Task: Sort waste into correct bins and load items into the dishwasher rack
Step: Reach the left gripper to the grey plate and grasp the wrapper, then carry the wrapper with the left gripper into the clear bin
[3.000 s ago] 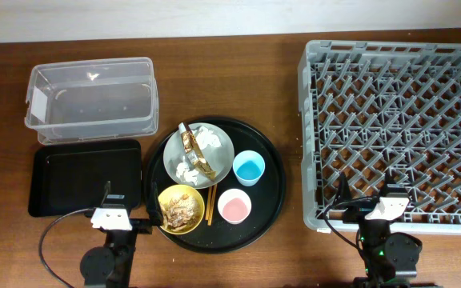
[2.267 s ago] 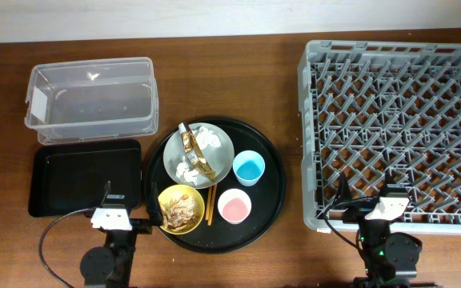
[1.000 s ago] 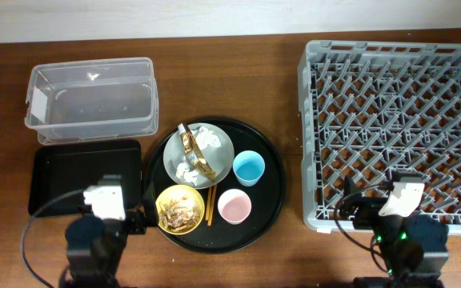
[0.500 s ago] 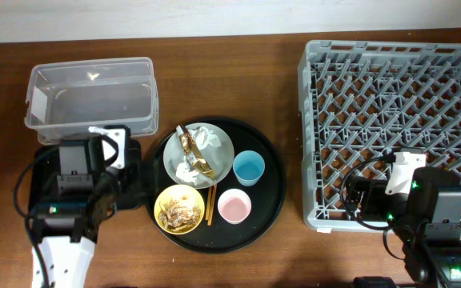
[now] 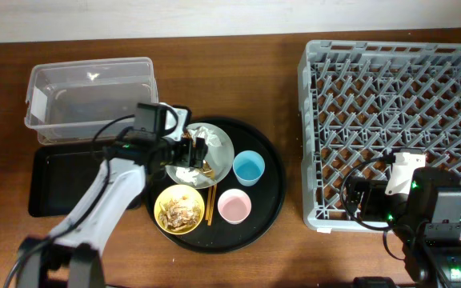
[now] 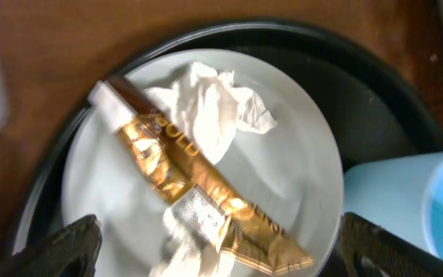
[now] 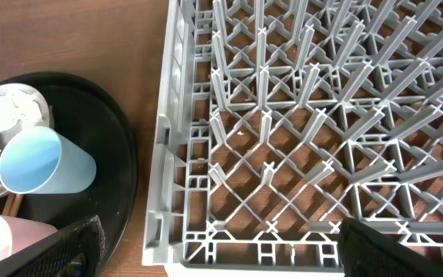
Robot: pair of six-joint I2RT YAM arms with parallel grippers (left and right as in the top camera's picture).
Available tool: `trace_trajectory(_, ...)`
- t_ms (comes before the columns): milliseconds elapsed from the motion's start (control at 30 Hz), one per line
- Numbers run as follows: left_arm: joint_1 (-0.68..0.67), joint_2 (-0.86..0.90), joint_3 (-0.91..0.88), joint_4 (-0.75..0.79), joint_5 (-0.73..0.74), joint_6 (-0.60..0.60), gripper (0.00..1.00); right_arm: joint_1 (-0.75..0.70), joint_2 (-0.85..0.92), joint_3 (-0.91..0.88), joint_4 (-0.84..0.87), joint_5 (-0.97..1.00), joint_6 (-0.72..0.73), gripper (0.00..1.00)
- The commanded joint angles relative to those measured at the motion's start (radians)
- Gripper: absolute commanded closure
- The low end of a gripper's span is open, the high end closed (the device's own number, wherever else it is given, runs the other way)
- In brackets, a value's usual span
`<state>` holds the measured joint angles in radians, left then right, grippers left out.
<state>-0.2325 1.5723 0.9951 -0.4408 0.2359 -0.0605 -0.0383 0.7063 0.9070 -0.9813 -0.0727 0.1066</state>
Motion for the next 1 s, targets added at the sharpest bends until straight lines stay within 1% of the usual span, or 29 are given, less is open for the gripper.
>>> trace_trajectory(0, -0.029, 0.109, 0.012, 0.053, 0.011, -0.006, 0.07, 0.006, 0.001, 0.021, 0.000, -0.006, 0.010, 0.02)
trace_trajectory(67, -0.030, 0.158, 0.012, 0.066, 0.011, -0.006, 0.10, 0.006, 0.001, 0.021, 0.000, -0.006, 0.010, 0.02)
trace_trajectory(133, -0.029, 0.190, 0.012, 0.074, 0.010, -0.006, 0.11, 0.006, 0.001, 0.021, -0.003, -0.006, 0.010, 0.02)
trace_trajectory(200, -0.029, 0.208, 0.012, 0.085, 0.004, -0.006, 0.24, 0.006, 0.001, 0.021, -0.007, -0.006, 0.010, 0.02)
trace_trajectory(233, -0.029, 0.212, 0.012, 0.093, 0.004, -0.006, 0.37, 0.006, 0.001, 0.021, -0.007, -0.006, 0.010, 0.02)
trace_trajectory(300, -0.029, 0.212, 0.012, 0.105, 0.005, -0.006, 0.56, 0.006, 0.001, 0.021, -0.008, -0.006, 0.010, 0.01)
trace_trajectory(333, -0.030, 0.211, 0.012, 0.113, 0.008, -0.006, 0.69, 0.006, 0.001, 0.021, -0.008, -0.006, 0.010, 0.02)
trace_trajectory(367, -0.029, 0.211, 0.012, 0.119, 0.008, -0.006, 0.86, 0.006, 0.001, 0.021, -0.008, -0.006, 0.010, 0.02)
trace_trajectory(400, -0.029, 0.211, 0.018, 0.114, 0.008, -0.006, 0.96, 0.006, 0.001, 0.021, -0.008, -0.006, 0.010, 0.02)
trace_trajectory(433, -0.028, 0.207, 0.029, 0.103, 0.008, -0.006, 0.99, 0.006, 0.001, 0.021, -0.010, -0.006, 0.010, 0.02)
trace_trajectory(500, -0.029, 0.192, 0.047, 0.081, 0.008, -0.006, 0.99, 0.006, 0.001, 0.021, -0.010, -0.006, 0.010, 0.02)
trace_trajectory(600, -0.019, 0.125, 0.097, 0.042, 0.004, -0.006, 0.99, 0.006, 0.001, 0.021, -0.010, -0.006, 0.010, 0.02)
trace_trajectory(700, 0.002, 0.038, 0.129, 0.047, 0.002, -0.006, 0.99, 0.006, 0.001, 0.021, -0.010, -0.005, 0.010, 0.02)
trace_trajectory(767, 0.013, -0.012, 0.137, 0.060, -0.039, -0.006, 0.99, 0.006, 0.001, 0.021, -0.010, -0.005, 0.010, 0.02)
trace_trajectory(967, 0.020, -0.047, 0.137, 0.063, -0.057, -0.006, 0.99, 0.006, 0.001, 0.021, -0.010, -0.005, 0.010, 0.02)
